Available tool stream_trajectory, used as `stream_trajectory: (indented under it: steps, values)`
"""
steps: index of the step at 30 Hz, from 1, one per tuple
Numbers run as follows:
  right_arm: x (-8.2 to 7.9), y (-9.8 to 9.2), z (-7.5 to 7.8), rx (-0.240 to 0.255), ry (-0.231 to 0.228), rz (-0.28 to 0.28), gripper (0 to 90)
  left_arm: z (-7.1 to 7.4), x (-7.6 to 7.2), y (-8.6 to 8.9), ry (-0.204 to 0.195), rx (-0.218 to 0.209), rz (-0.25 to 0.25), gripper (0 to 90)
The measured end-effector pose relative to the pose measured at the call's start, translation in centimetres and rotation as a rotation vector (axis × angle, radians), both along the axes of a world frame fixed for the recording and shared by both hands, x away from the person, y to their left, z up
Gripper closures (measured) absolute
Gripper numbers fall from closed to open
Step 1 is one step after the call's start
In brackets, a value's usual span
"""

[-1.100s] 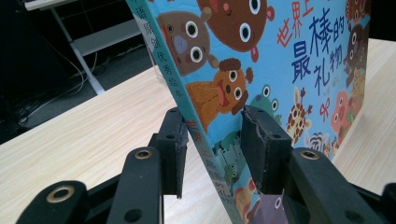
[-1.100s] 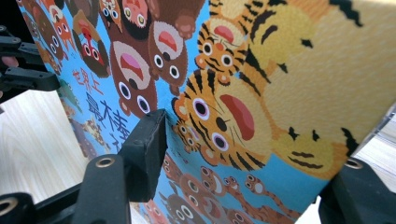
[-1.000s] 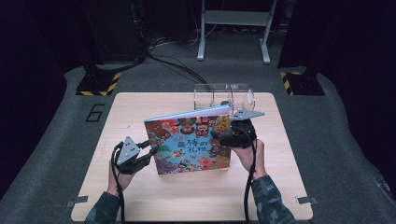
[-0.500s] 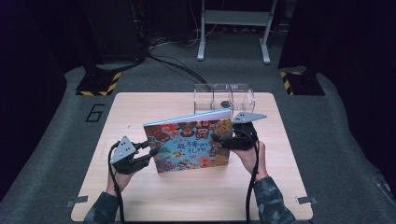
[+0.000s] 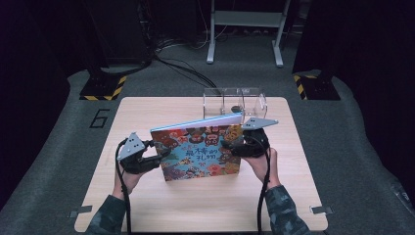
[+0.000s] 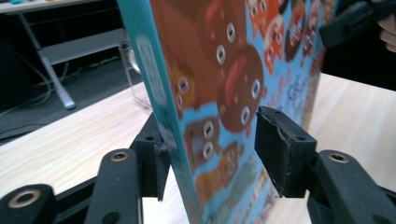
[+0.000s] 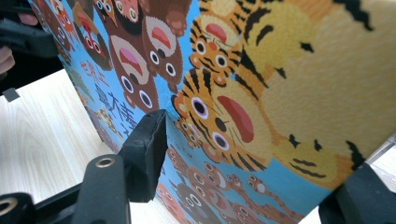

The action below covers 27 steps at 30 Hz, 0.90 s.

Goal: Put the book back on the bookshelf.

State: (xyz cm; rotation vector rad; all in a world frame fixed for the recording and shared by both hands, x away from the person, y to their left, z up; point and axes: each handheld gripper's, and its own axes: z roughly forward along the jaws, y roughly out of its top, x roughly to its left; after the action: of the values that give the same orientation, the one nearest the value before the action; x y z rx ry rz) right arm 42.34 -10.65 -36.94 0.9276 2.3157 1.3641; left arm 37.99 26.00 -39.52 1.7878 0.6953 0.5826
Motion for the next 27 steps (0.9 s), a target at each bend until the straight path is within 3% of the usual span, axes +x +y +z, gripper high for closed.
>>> stream_trajectory:
  steps: [4,11,18,23,27]
  values:
    - [0.0,-0.1,-0.1,0.005,-0.005,0.006,39.9,0.0,0.2,0.5,0.014,-0.045,-0.041,55.9]
    - [-0.1,0.1,-0.1,-0.001,0.001,-0.027,32.4,0.0,-0.5,0.7,0.001,-0.022,-0.087,62.4]
    - [0.1,0.2,-0.1,-0.009,0.009,-0.029,27.3,-0.1,-1.1,0.7,-0.017,-0.031,-0.122,66.3]
    - [0.2,-0.6,0.0,-0.014,0.023,-0.047,24.9,-0.1,-1.4,0.7,-0.027,-0.026,-0.164,70.1]
    - [0.7,-1.2,0.1,-0.011,0.025,-0.076,16.8,0.0,-1.5,0.6,-0.041,-0.009,-0.207,73.5]
